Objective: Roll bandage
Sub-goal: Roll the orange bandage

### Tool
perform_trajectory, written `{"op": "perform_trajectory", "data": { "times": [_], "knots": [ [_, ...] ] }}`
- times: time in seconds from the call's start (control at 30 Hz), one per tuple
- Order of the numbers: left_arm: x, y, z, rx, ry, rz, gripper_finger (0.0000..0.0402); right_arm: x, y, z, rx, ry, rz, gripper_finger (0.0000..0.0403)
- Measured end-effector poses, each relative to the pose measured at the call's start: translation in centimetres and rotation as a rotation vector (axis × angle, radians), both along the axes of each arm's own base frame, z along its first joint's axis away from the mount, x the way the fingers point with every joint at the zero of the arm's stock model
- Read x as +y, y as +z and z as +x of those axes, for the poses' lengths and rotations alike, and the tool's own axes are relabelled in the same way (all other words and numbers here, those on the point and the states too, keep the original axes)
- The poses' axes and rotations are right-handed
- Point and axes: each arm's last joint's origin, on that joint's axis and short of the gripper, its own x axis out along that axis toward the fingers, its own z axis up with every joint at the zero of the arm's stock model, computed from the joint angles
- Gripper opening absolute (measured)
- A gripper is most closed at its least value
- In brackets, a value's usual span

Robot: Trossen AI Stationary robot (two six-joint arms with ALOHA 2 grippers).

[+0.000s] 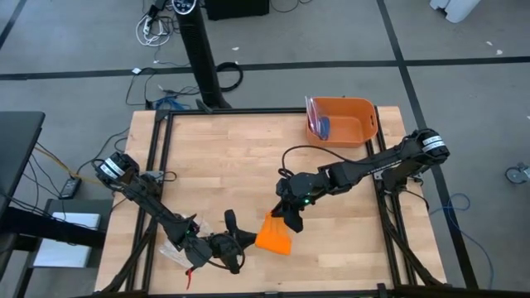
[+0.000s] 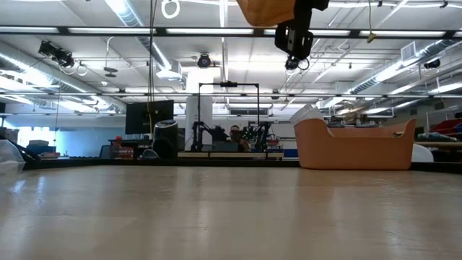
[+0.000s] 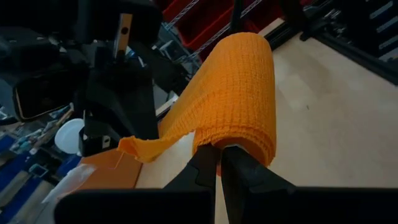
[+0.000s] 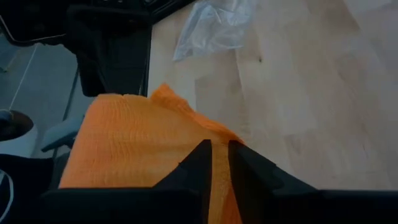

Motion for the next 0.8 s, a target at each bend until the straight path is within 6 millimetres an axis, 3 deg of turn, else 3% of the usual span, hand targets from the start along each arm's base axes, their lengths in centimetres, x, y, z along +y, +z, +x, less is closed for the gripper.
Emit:
{"op": "perform_trajectory", "data": {
  "times": [0.13, 0.47, 0.8],
  "knots": [
    [0.0, 0.0, 0.0, -0.001, 0.001, -0.01, 0.0011, 0.4, 0.1, 0.0, -0.005, 0.008, 0.021, 0.0075],
    [0.0, 0.0, 0.0, -0.002, -0.003, -0.017, 0.0011, 2.2, 0.6, -0.2, -0.058, 0.067, 0.058, 0.0185],
    [0.0, 0.0, 0.0, -0.001, -0.005, -0.034, 0.0011, 4.6, 1.1, -0.8, -0.154, 0.201, -0.021, 0.0196]
  ]
}}
